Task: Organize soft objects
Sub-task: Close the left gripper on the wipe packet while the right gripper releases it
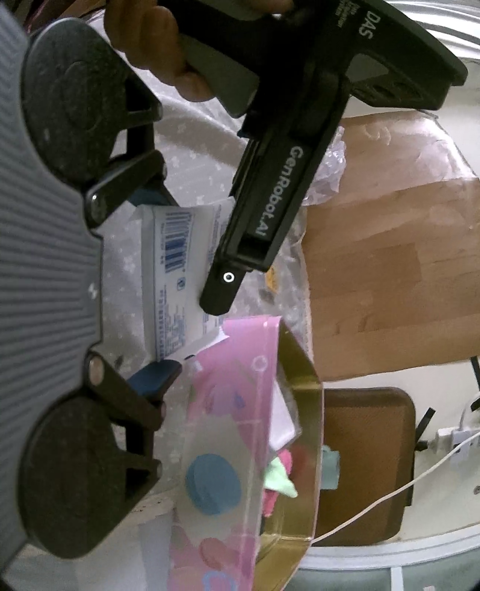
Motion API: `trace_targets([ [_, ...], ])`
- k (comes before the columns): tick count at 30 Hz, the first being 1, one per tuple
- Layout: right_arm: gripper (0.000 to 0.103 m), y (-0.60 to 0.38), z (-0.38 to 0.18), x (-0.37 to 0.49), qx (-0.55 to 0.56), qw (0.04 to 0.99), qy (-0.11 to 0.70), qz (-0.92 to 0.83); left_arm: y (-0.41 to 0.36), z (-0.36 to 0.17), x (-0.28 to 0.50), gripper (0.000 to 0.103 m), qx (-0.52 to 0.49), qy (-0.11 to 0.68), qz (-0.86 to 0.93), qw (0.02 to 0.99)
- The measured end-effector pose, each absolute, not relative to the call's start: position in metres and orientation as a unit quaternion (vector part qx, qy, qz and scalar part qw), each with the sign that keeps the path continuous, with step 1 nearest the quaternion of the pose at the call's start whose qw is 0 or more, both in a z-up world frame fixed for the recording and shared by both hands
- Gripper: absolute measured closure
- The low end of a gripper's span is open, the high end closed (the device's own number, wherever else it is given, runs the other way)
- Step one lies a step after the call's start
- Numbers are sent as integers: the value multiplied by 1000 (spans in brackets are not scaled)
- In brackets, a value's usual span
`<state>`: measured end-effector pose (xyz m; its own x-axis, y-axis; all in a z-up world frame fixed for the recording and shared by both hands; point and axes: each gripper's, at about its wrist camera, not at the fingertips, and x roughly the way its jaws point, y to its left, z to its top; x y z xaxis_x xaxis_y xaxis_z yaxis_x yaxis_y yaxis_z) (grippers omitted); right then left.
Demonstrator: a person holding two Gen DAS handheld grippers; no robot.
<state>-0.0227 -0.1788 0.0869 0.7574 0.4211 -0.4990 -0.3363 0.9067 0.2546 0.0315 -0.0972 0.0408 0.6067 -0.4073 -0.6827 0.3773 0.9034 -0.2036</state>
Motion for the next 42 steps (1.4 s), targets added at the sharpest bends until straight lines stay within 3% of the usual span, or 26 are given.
trace_targets([
  [2,21,-176,85,-25,61,937,284,194,-98,38,30,58,-13,389,-218,895],
  [4,31,-173,85,-26,46,939,287,185,-99,37,27,58,-1,387,-211,898],
  [13,30,-172,82,-26,42,937,295,182,-93,37,23,54,13,378,-190,906],
  [20,24,-177,82,-28,53,935,298,185,-89,36,23,40,19,373,-171,912],
  [24,20,-185,81,-30,61,933,306,181,-84,35,23,23,29,367,-150,917],
  [42,18,-206,79,-55,35,924,341,168,-83,21,20,22,3,401,-228,887],
])
